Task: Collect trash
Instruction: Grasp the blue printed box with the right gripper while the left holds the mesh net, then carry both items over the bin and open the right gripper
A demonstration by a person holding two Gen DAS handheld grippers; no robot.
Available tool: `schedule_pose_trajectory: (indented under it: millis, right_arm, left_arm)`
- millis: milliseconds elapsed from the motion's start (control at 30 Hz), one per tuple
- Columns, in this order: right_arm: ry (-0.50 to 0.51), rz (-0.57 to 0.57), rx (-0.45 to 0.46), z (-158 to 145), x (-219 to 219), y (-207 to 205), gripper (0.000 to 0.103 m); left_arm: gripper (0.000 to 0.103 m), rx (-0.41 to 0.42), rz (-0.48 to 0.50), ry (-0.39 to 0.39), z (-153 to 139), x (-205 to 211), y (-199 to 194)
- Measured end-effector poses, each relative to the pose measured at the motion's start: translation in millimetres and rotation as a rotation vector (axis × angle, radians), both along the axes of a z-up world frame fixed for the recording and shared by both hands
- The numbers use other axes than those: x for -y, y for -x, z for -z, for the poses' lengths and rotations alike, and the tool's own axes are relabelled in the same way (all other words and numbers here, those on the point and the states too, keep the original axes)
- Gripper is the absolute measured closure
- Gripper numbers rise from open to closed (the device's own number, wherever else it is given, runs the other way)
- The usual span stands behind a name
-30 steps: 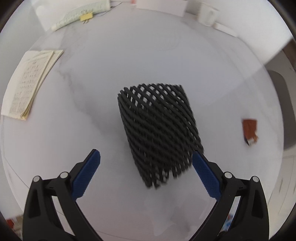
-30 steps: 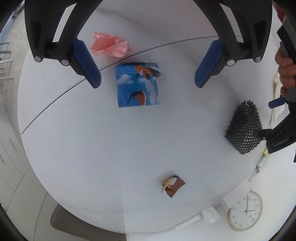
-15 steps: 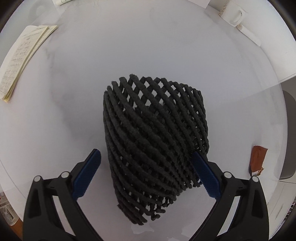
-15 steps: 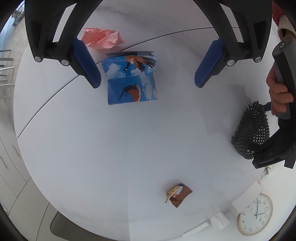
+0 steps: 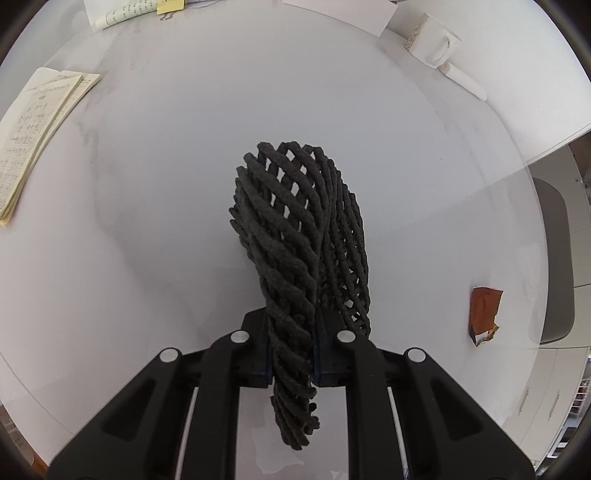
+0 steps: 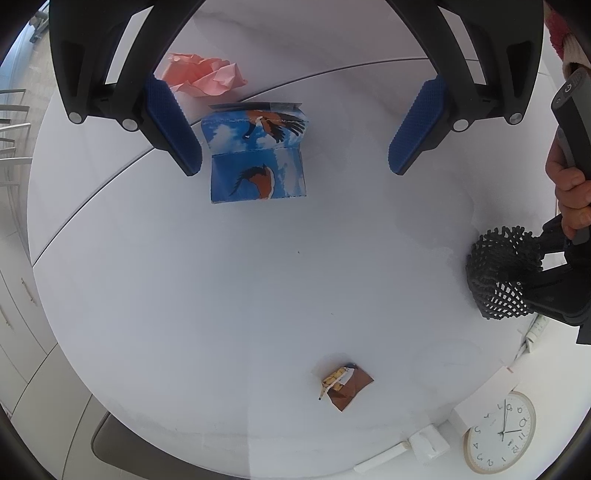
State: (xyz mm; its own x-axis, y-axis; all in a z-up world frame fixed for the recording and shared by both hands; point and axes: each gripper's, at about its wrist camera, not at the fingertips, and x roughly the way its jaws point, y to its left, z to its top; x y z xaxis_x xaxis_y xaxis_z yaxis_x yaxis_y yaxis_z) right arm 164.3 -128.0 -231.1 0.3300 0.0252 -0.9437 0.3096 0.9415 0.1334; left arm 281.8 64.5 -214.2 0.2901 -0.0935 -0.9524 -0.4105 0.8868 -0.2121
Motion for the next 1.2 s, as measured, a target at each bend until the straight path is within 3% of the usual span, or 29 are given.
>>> schedule_pose_trajectory:
  millis: [433, 600, 767, 800, 900, 1200]
  right_arm:
    - [0.032, -0.028, 0.051, -21.9, 5.0, 17.4, 0.003]
    - [0.058, -0.015, 0.012, -12.3, 5.9, 14.2, 0.003]
    - [0.143, -0.041, -0.076, 7.6, -0.8, 6.8, 0.003]
    - [0.142, -0.046, -0.086, 10.3, -1.2, 6.6, 0.008]
    - [0.094, -0.069, -0.112, 16.3, -0.9, 7.0, 0.052]
    - [0.043, -0.113, -0.001, -16.2, 0.9, 13.0, 0.052]
  left_arm:
    - [0.090, 0.059, 0.062, -0.097, -37.3, -29.9, 25.3]
    - [0.090, 0.059, 0.134, -0.087, -45.2, -30.0, 47.9]
    - [0.090, 0.078, 0.268, -0.103, -55.6, -13.6, 80.9]
    - [0.090, 0.077, 0.290, -0.098, -56.8, -10.6, 86.6]
    - [0.090, 0.076, 0.352, -0.100, -61.5, 0.5, 101.5]
    - [0.090, 0.121, 0.429, -0.098, -83.8, 24.3, 129.3]
